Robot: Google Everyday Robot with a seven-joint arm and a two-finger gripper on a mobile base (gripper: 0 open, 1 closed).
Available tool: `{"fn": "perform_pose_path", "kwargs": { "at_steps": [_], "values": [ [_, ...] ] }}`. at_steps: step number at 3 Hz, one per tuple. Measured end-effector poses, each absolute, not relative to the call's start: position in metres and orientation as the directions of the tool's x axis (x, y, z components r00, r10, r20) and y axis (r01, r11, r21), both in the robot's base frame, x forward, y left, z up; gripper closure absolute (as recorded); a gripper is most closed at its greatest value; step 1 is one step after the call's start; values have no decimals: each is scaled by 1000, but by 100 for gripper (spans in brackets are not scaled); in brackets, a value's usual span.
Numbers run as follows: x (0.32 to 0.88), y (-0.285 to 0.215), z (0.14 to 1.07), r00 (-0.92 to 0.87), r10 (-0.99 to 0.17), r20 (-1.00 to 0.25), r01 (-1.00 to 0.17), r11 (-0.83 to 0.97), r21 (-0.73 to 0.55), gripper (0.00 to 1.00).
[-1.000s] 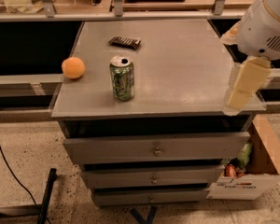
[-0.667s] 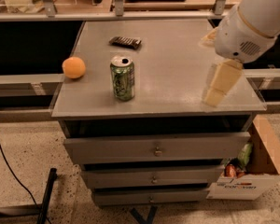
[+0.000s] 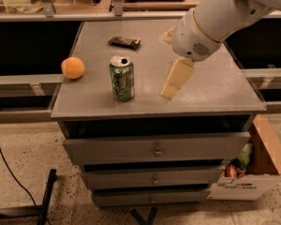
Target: Knock green can over
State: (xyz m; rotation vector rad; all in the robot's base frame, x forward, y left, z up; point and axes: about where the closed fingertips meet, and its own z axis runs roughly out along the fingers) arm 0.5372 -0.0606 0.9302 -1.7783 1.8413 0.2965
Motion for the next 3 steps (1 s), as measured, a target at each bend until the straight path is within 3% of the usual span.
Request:
{"fn": "perform_pose_path", "kwargs": {
  "at_steps": [2, 3],
  "values": [
    [546, -57, 921, 0, -829, -560, -970, 136, -201, 0],
    [570, -43, 906, 5, -772, -636, -969, 152, -192, 0]
  ]
}}
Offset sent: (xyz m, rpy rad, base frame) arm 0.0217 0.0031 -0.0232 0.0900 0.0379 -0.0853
